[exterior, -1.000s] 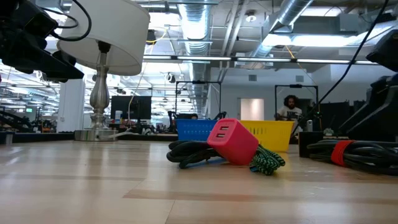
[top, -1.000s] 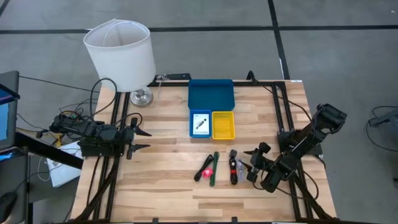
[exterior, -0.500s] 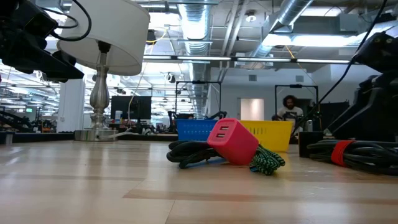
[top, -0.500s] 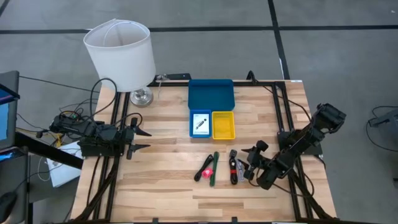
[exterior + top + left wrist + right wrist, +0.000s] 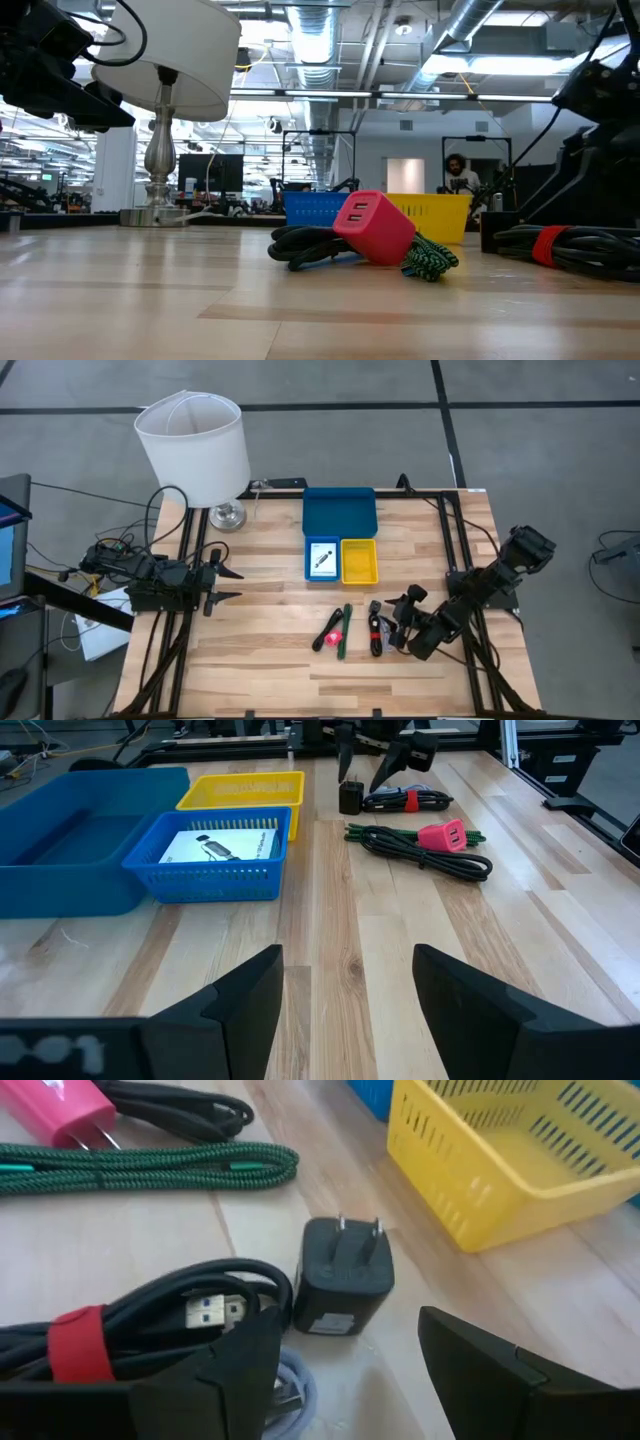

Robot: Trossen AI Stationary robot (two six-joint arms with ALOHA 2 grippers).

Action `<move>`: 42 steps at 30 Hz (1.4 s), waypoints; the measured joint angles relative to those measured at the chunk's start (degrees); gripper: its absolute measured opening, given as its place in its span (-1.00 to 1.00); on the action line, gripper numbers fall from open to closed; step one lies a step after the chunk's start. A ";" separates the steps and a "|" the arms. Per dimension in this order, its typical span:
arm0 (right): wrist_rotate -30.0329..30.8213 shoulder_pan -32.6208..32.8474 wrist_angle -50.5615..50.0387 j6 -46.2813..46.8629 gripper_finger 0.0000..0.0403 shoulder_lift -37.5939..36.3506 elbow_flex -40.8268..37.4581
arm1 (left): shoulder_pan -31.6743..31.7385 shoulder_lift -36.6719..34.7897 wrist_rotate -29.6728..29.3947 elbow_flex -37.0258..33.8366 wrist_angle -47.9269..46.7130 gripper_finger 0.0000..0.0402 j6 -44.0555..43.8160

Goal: Pick and place items into bin
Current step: Put the black charger adapter into the yellow bin

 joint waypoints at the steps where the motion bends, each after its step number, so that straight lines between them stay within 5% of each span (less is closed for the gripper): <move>1: -0.46 -0.23 1.88 -0.74 0.14 0.00 -0.76 | 0.02 0.02 0.02 0.00 -0.02 0.06 -0.02; 10: -5.21 -3.65 21.12 -8.79 0.14 -0.02 -7.80 | 0.00 0.02 0.02 0.00 -0.02 0.06 -0.02; 28: -11.00 -9.15 24.62 -17.32 0.12 -0.04 -8.07 | 0.00 0.02 0.00 0.00 -0.02 0.06 0.00; 42: -11.25 -9.08 25.69 -17.32 -0.33 -0.04 -8.07 | 0.00 0.00 0.00 0.00 -0.02 0.06 0.00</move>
